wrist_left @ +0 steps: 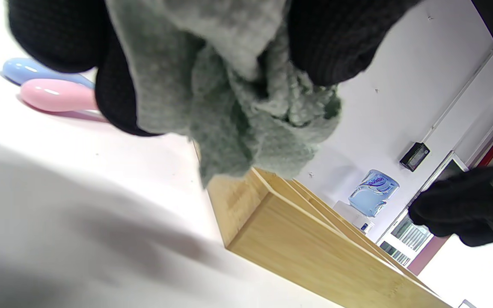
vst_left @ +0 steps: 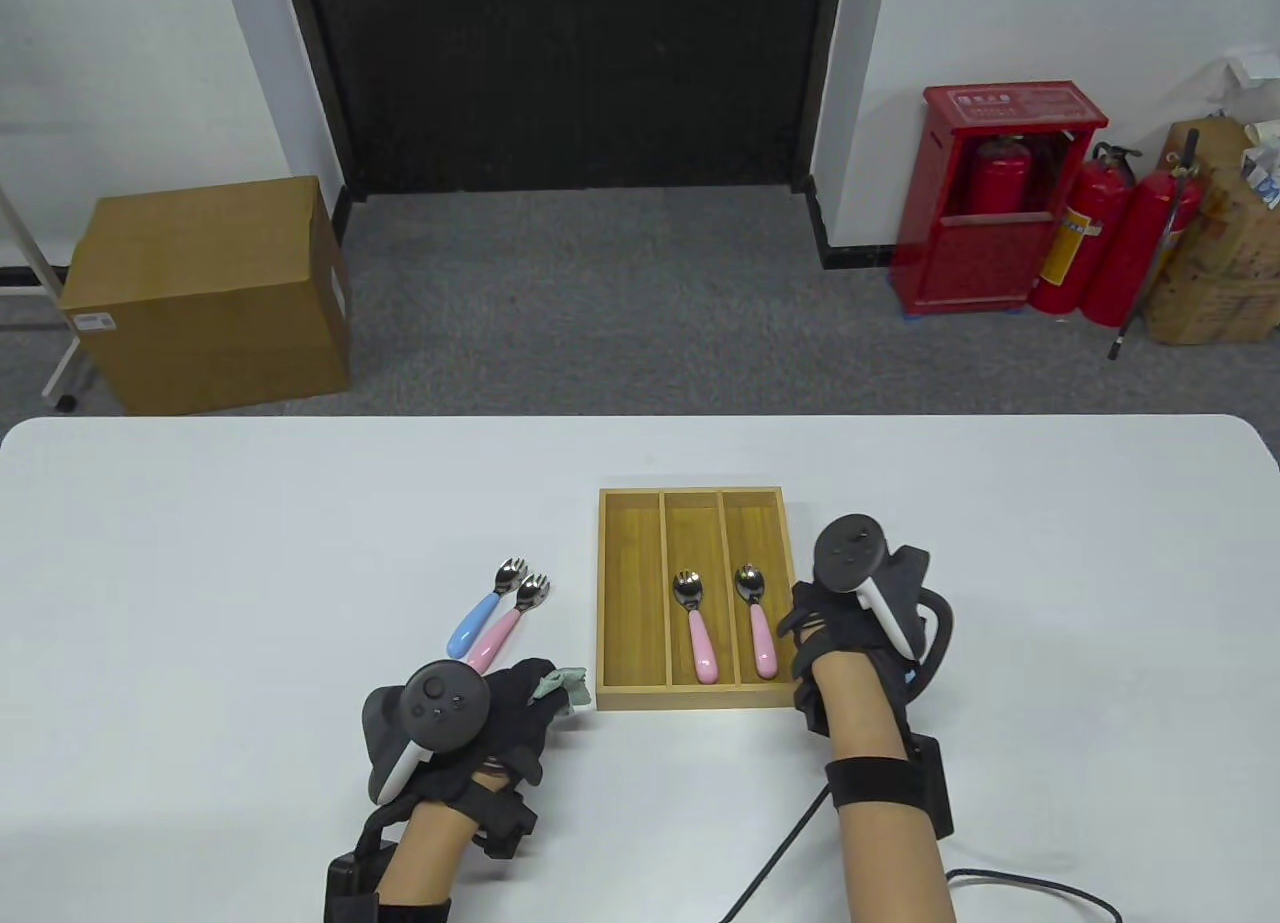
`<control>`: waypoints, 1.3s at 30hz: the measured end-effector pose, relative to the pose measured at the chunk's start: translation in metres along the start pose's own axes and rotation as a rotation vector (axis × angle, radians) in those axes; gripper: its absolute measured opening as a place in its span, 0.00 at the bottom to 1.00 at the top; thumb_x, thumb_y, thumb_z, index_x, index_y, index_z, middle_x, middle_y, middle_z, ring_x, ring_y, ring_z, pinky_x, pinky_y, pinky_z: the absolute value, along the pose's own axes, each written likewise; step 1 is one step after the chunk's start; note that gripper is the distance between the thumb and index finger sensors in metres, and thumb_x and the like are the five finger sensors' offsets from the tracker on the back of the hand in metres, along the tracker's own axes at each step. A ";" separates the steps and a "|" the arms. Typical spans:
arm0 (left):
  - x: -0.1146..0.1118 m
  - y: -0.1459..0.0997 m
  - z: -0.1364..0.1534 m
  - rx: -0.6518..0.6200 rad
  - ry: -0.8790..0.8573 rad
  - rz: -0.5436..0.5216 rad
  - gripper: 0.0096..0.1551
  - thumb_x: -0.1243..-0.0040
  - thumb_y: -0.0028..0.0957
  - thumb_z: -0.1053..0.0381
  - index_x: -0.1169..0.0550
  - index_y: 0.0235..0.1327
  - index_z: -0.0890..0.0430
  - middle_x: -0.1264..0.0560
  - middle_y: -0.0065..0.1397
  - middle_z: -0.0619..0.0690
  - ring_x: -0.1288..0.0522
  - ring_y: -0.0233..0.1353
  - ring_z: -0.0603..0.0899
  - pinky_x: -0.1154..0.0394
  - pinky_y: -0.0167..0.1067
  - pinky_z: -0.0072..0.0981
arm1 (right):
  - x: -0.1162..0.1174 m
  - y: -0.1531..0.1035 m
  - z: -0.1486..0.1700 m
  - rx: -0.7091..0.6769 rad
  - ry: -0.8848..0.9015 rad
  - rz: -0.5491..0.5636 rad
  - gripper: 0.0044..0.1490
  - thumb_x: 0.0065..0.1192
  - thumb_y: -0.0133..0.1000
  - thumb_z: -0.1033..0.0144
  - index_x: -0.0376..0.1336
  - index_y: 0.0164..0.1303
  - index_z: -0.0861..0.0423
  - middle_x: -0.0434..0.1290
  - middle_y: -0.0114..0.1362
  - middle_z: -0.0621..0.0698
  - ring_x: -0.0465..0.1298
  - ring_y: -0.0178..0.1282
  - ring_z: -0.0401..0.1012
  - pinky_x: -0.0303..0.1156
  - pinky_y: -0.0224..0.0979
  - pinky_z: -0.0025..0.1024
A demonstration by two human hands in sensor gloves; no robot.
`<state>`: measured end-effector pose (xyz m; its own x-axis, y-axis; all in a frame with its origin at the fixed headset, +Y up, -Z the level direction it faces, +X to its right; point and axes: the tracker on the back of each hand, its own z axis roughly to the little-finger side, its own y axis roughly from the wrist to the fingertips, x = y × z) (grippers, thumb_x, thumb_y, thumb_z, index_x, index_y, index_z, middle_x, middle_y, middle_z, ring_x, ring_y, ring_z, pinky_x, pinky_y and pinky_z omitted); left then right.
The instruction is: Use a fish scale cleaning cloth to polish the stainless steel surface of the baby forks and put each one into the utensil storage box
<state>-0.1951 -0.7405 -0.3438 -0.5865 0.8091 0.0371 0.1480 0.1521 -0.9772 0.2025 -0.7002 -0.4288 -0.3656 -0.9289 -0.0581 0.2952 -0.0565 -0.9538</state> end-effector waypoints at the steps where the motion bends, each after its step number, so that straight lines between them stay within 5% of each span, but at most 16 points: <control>1: 0.000 0.000 0.000 0.001 0.000 0.000 0.25 0.33 0.52 0.43 0.16 0.57 0.54 0.13 0.53 0.56 0.12 0.48 0.60 0.21 0.50 0.57 | -0.001 0.001 0.009 0.022 -0.001 -0.001 0.29 0.72 0.47 0.62 0.71 0.55 0.63 0.56 0.77 0.66 0.58 0.73 0.66 0.49 0.72 0.69; 8: 0.000 0.000 0.000 0.003 0.001 0.001 0.25 0.33 0.52 0.43 0.16 0.57 0.54 0.13 0.53 0.56 0.12 0.48 0.60 0.21 0.50 0.57 | 0.015 0.007 0.078 0.195 0.041 -0.118 0.34 0.73 0.47 0.61 0.68 0.61 0.63 0.52 0.79 0.66 0.54 0.75 0.66 0.46 0.73 0.70; 18: 0.001 -0.001 0.000 0.018 0.022 0.012 0.25 0.33 0.52 0.43 0.16 0.57 0.54 0.13 0.53 0.56 0.12 0.48 0.60 0.21 0.50 0.57 | 0.039 0.012 0.096 0.201 0.087 -0.230 0.39 0.76 0.45 0.62 0.66 0.63 0.65 0.47 0.80 0.66 0.49 0.76 0.67 0.42 0.73 0.70; 26: 0.001 -0.001 0.000 0.020 0.030 0.017 0.25 0.33 0.52 0.43 0.16 0.57 0.54 0.13 0.53 0.56 0.12 0.48 0.60 0.21 0.49 0.57 | 0.046 0.013 0.100 0.199 0.061 -0.146 0.34 0.74 0.46 0.62 0.67 0.55 0.69 0.48 0.79 0.65 0.50 0.76 0.66 0.43 0.73 0.70; 33: 0.004 -0.001 0.005 0.042 -0.052 0.010 0.25 0.33 0.52 0.42 0.16 0.57 0.54 0.13 0.53 0.56 0.12 0.48 0.59 0.21 0.50 0.56 | 0.037 0.007 0.109 0.168 0.206 -0.034 0.31 0.66 0.50 0.62 0.68 0.52 0.72 0.51 0.78 0.65 0.52 0.75 0.66 0.46 0.72 0.70; 39: 0.004 -0.004 0.021 0.129 -0.475 -0.010 0.26 0.35 0.53 0.41 0.17 0.59 0.54 0.13 0.54 0.56 0.12 0.48 0.59 0.21 0.50 0.56 | 0.013 -0.015 0.085 -0.081 0.369 0.133 0.30 0.65 0.50 0.60 0.69 0.51 0.70 0.55 0.76 0.66 0.57 0.72 0.66 0.51 0.70 0.69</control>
<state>-0.2150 -0.7497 -0.3445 -0.8901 0.4551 -0.0237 0.0585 0.0626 -0.9963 0.2681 -0.7425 -0.3907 -0.6261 -0.7314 -0.2703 0.2960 0.0978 -0.9502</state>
